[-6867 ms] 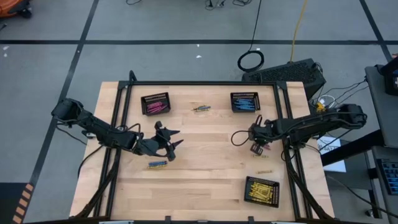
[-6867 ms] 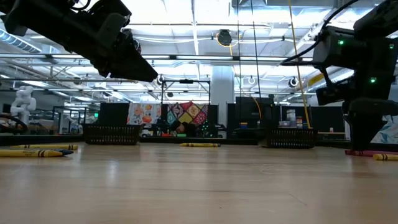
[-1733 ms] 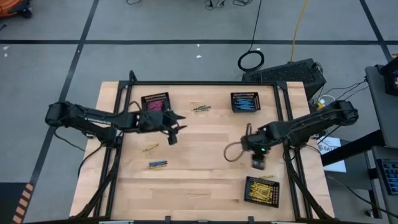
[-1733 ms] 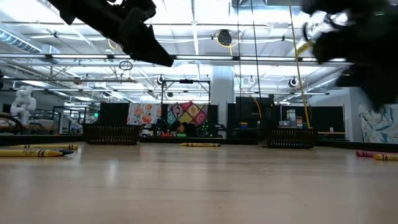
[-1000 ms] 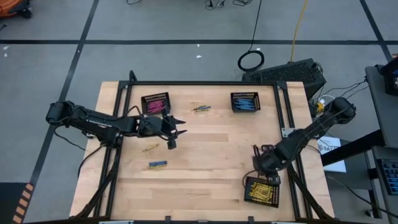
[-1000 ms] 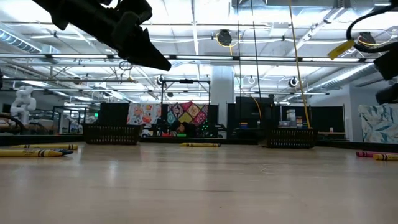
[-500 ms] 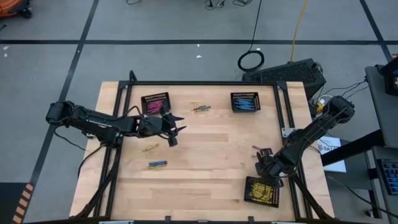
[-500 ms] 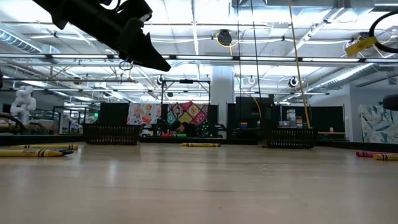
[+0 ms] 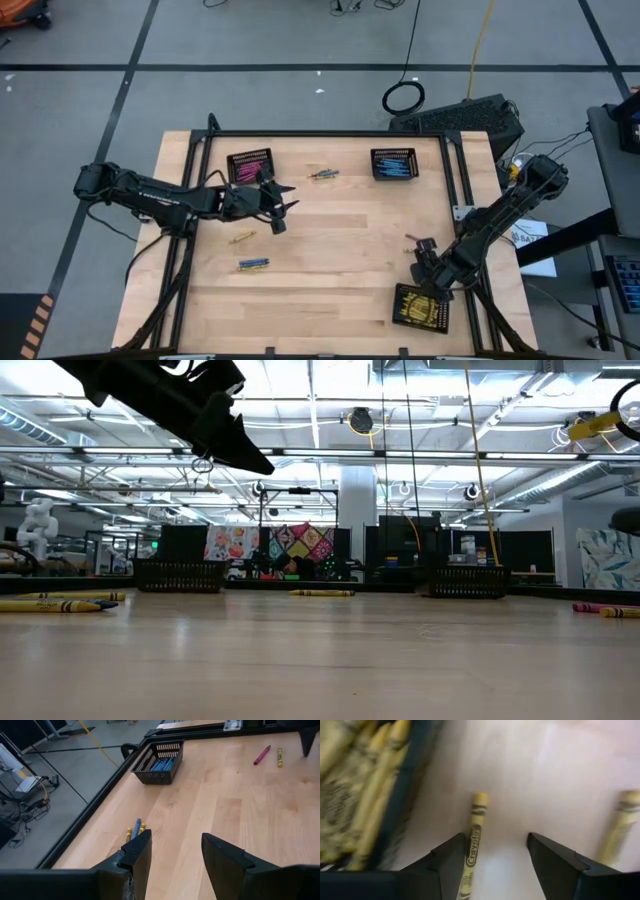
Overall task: Sort crayons
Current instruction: Put the yellow crayon into the bottom black bin
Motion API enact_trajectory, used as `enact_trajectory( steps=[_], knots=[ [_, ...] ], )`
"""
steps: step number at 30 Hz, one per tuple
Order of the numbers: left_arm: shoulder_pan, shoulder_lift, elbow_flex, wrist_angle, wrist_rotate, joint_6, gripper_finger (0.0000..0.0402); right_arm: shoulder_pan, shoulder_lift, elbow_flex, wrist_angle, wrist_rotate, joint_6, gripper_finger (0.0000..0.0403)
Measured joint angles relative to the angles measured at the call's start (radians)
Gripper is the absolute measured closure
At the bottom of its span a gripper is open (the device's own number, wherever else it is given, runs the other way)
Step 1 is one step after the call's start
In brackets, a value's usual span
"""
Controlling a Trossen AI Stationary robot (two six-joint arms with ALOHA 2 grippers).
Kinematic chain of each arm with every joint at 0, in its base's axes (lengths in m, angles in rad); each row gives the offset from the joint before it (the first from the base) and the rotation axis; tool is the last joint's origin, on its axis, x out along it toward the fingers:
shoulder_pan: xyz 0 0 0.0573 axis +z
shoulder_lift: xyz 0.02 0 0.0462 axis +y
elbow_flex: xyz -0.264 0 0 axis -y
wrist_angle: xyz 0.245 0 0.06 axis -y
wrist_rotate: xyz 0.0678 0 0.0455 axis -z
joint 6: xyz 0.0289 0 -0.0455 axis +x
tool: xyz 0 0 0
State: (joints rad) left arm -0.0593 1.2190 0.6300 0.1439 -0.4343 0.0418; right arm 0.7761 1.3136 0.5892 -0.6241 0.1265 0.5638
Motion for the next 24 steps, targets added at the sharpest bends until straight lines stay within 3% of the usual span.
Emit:
enact_trajectory(
  steps=[10, 17, 24],
  knots=[
    [0.0, 0.0, 0.0, 0.007, 0.0, 0.0, 0.0228, -0.041, 0.002, -0.002, 0.01, 0.222, 0.059, 0.0237],
    [0.0, 0.0, 0.0, 0.006, 0.0, 0.0, 0.0228, -0.113, -0.017, 0.012, 0.047, 0.224, 0.116, 0.0282],
    [0.0, 0.0, 0.0, 0.006, 0.0, -0.001, 0.0228, -0.174, -0.139, 0.102, -0.047, 0.243, 0.148, 0.0306]
  ],
)
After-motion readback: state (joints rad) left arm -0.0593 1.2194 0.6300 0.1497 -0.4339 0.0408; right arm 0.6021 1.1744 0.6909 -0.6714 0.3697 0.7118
